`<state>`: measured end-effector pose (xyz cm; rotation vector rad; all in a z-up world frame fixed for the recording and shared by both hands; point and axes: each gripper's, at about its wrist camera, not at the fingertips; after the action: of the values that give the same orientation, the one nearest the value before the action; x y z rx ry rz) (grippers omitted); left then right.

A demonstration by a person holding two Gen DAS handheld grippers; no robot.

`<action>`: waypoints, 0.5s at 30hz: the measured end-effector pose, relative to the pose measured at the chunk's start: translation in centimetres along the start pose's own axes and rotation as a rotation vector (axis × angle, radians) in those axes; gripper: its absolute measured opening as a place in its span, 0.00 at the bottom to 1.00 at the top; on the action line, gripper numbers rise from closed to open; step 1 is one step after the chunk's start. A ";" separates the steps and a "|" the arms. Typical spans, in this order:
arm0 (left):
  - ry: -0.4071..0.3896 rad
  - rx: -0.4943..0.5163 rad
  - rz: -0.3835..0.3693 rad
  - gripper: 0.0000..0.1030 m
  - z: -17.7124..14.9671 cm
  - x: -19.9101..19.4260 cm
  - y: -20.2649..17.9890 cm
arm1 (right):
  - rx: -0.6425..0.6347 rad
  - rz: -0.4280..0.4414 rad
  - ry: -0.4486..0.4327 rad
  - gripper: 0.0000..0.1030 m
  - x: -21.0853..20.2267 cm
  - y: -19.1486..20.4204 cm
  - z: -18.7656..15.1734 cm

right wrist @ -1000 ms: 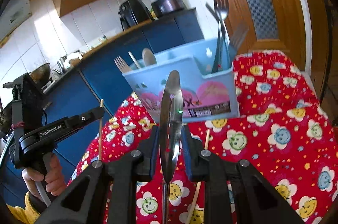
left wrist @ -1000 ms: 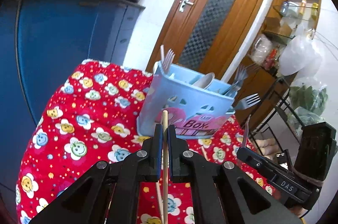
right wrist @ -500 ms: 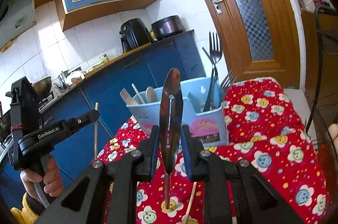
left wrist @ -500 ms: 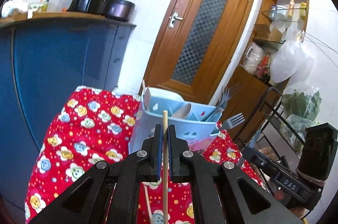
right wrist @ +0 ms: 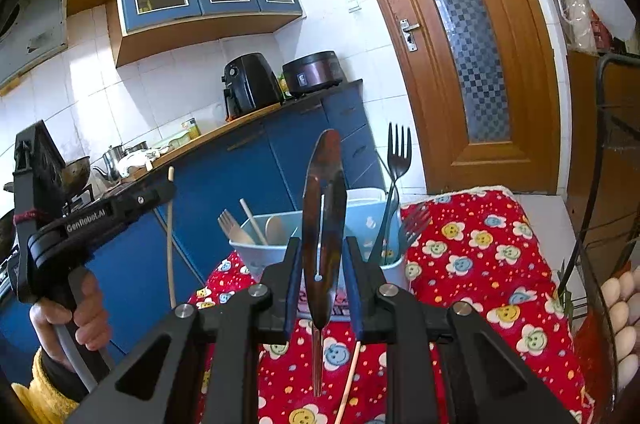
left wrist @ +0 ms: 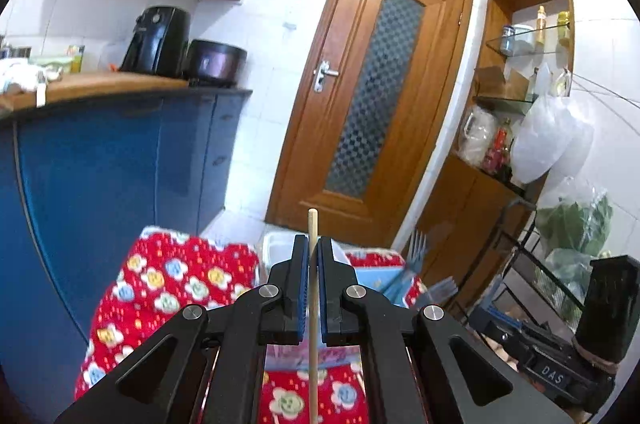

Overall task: Organize utensils
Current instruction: 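Lower the chopstick into the box with the left tool while the right tool lowers the knife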

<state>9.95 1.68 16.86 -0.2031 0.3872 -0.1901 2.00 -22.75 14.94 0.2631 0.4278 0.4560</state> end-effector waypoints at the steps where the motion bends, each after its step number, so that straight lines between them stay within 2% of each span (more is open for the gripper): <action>1: -0.007 -0.001 0.000 0.04 0.3 0.1 -0.1 | -0.002 -0.003 -0.002 0.22 0.1 0.0 0.2; 15: -0.104 0.009 0.028 0.04 4.9 1.9 -1.7 | -0.052 -0.025 -0.029 0.22 1.5 -0.3 3.9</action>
<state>13.39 0.42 21.04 -0.1978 0.2854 -0.1531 5.10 -22.86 17.77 0.2137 0.3897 0.4373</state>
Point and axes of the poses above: each gripper's, at about its wrist camera, not at the fingertips, and x roughly the way its jaws point, y to its left, z to its top, and after that the axes turned 9 degrees about z, right-handed
